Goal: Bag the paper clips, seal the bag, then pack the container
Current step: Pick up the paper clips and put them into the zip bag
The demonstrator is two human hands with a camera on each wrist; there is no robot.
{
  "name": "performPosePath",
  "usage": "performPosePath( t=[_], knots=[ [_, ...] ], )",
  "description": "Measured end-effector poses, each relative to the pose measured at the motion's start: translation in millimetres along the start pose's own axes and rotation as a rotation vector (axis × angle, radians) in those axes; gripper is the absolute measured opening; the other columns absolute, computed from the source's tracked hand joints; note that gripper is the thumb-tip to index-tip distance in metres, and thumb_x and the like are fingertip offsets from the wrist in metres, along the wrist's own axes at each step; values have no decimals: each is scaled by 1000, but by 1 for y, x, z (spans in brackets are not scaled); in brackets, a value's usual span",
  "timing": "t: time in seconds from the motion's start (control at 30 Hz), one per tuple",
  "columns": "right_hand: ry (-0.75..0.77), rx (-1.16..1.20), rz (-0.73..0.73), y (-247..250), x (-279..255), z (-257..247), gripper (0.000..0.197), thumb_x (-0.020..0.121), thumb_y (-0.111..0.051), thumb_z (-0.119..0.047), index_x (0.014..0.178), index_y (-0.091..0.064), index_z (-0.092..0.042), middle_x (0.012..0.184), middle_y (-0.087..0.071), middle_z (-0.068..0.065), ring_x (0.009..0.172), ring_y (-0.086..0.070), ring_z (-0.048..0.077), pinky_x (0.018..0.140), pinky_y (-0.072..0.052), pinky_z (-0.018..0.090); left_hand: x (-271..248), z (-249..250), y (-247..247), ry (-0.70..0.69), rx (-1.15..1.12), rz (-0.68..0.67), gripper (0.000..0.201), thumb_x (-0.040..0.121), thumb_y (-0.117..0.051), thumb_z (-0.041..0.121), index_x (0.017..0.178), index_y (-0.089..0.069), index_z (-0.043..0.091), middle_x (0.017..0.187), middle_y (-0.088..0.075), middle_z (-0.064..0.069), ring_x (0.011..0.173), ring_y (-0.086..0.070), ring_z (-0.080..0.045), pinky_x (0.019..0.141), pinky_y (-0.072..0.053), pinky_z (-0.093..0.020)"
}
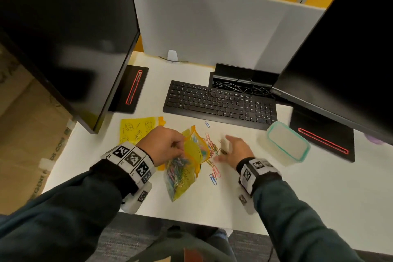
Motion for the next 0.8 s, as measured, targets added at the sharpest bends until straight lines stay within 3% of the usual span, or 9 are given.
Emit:
performPosePath(
  t=[0.07,0.13,0.23,0.33,0.4,0.47,0.53,0.63,0.8],
  knots=[
    [57,-253,-169,-18,-5,2,115,60,-81,-48,149,-12,-23,158,-11,4,143,-17,31,114,-25,44,-1,-1,0,-4,1,-2,7,69,-75,16,66,-69,16,80,-73,-3,95,-66,-20,78,-53,-40],
    [119,-382,-199,-31,-7,0,119,60,-82,-45,149,-6,-21,157,-9,3,141,-14,32,114,-26,44,0,-3,1,2,-1,-7,7,68,-76,16,66,-69,16,82,-74,-3,96,-66,-20,79,-53,-41],
    [142,-375,-125,-37,-5,-3,100,66,-80,-32,145,-21,-15,146,-29,8,130,-31,32,107,-35,39,1,-3,1,7,-1,-7,7,68,-76,16,66,-69,16,81,-73,-2,92,-66,-18,77,-54,-39],
    [122,-266,-47,-40,-3,-1,73,71,-74,-17,135,-39,-16,134,-41,7,121,-40,30,102,-41,37,2,-2,2,16,10,4,6,71,-74,14,66,-69,16,75,-69,2,70,-57,0,64,-44,-20],
    [106,-194,14,-39,-2,2,57,73,-69,-10,126,-48,-15,125,-46,8,115,-45,30,97,-44,35,2,-3,2,22,2,2,6,71,-73,14,67,-69,15,75,-69,2,73,-55,8,65,-40,-13],
    [109,-158,58,-37,-2,1,41,78,-63,-5,118,-55,-12,118,-50,8,111,-50,31,95,-46,34,3,-6,2,24,-30,-2,6,70,-74,12,67,-70,14,82,-73,-1,94,-62,-1,78,-50,-23],
    [118,-136,87,-36,-1,0,34,83,-57,-5,116,-61,-11,115,-53,10,109,-55,31,96,-46,32,3,-6,2,24,-34,-8,7,70,-75,12,66,-70,14,85,-74,-4,102,-63,-8,86,-52,-32],
    [125,-145,132,-36,1,-5,28,90,-50,-8,113,-65,-10,114,-59,12,104,-58,29,90,-45,28,2,-7,3,30,-32,-5,6,70,-76,14,67,-70,13,85,-74,-3,105,-62,-8,87,-53,-34],
    [68,-195,124,-31,5,-15,26,92,-42,-7,110,-61,-6,111,-62,15,104,-58,30,88,-46,33,2,-8,2,42,-41,-22,8,69,-76,15,66,-69,14,85,-74,-5,101,-65,-16,86,-53,-39]
  ],
)
Point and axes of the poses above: each hand's wrist, its own x-axis towards the middle knuckle, its own y-axis out of the back of the hand, z = x × y, the point moved 2 cm from there along x, towards the middle knuckle
